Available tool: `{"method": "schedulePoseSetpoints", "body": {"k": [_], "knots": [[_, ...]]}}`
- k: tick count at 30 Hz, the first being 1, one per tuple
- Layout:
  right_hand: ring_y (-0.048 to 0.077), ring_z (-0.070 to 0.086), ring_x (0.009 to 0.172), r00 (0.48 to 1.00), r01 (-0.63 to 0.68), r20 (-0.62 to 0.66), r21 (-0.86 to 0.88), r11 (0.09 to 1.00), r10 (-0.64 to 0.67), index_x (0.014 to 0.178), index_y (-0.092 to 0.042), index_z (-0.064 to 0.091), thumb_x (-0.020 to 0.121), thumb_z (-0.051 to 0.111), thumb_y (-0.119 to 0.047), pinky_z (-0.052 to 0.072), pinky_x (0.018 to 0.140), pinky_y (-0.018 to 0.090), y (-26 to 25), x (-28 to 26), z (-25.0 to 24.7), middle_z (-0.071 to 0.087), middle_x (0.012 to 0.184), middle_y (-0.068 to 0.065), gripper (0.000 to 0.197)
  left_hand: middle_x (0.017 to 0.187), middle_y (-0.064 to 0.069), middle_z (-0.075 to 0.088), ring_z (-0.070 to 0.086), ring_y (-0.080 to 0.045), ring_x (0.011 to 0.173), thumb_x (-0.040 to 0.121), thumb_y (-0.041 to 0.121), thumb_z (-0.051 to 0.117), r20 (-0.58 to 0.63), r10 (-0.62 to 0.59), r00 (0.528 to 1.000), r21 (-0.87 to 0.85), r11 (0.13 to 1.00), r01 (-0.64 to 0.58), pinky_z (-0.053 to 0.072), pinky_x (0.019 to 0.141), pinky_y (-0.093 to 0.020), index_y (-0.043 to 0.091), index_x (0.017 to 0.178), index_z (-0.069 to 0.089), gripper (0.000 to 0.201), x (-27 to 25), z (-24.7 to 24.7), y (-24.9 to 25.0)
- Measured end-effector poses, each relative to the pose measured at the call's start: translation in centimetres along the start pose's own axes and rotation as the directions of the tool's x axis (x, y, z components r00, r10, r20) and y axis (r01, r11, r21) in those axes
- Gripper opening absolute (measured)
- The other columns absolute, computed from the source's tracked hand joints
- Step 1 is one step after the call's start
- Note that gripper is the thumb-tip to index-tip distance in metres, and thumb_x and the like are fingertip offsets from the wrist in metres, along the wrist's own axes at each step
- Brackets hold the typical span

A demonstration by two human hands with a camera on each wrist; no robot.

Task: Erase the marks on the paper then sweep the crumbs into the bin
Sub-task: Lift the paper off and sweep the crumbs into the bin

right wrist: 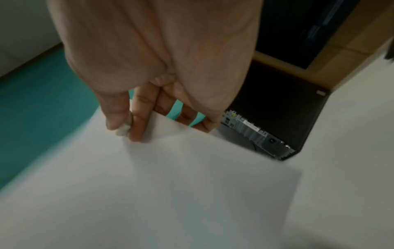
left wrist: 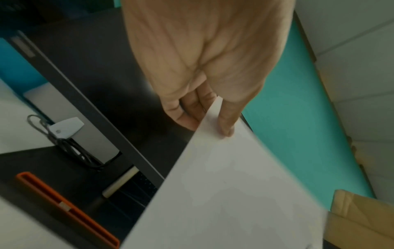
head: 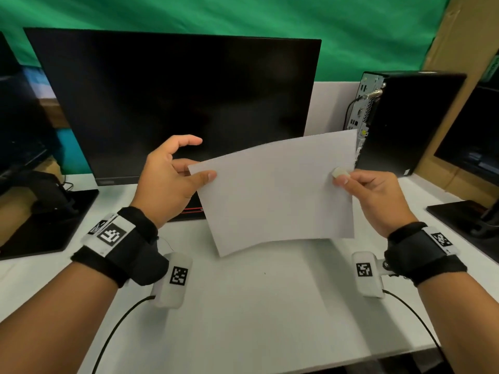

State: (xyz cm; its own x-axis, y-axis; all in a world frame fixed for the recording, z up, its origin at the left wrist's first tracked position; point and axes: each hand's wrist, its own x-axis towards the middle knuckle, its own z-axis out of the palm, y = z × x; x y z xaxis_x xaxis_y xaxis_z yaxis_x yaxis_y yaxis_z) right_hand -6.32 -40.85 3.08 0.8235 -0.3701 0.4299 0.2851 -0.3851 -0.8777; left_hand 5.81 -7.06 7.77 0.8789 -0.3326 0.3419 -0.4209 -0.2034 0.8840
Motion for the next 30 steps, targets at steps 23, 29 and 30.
{"method": "schedulePoseSetpoints", "body": {"k": [23,29,30], "knots": [[0.023,0.06,0.084,0.959,0.283,0.17,-0.5,0.819,-0.227,0.071,-0.008,0.069,0.1,0.06,-0.037,0.05,0.085,0.041,-4.2,2.6,15.2,0.068,0.081,0.005,0.041,0.106,0.002,0.07,0.071,-0.015,0.09,0.093,0.01,0.066,-0.393,-0.212,0.895,0.046,0.967,0.249,0.062,0.074,-0.041,0.031,0.117,0.062,0.033,-1.6,-10.0,-8.2],[0.028,0.057,0.089,0.705,0.218,0.678,-0.485,0.847,0.207,0.088,-0.005,0.067,0.106,0.048,-0.037,0.031,0.071,0.029,-4.4,-0.4,30.3,0.064,0.092,0.01,0.041,0.091,-0.002,0.069,0.067,-0.031,0.088,0.08,0.012,0.06,-0.539,-0.494,0.682,0.092,0.77,0.631,0.059,0.081,-0.055,0.034,0.087,0.069,0.025,-6.9,-17.8,-16.2],[0.028,0.058,0.091,0.601,0.215,0.747,-0.492,0.843,0.283,0.094,-0.002,0.068,0.107,0.046,-0.035,0.032,0.073,0.026,-4.2,-0.9,32.8,0.067,0.1,0.013,0.042,0.09,-0.005,0.069,0.066,-0.032,0.088,0.081,0.008,0.059,-0.555,-0.534,0.638,0.062,0.738,0.672,0.059,0.08,-0.054,0.029,0.085,0.068,0.023,-7.9,-19.0,-16.9]]}}
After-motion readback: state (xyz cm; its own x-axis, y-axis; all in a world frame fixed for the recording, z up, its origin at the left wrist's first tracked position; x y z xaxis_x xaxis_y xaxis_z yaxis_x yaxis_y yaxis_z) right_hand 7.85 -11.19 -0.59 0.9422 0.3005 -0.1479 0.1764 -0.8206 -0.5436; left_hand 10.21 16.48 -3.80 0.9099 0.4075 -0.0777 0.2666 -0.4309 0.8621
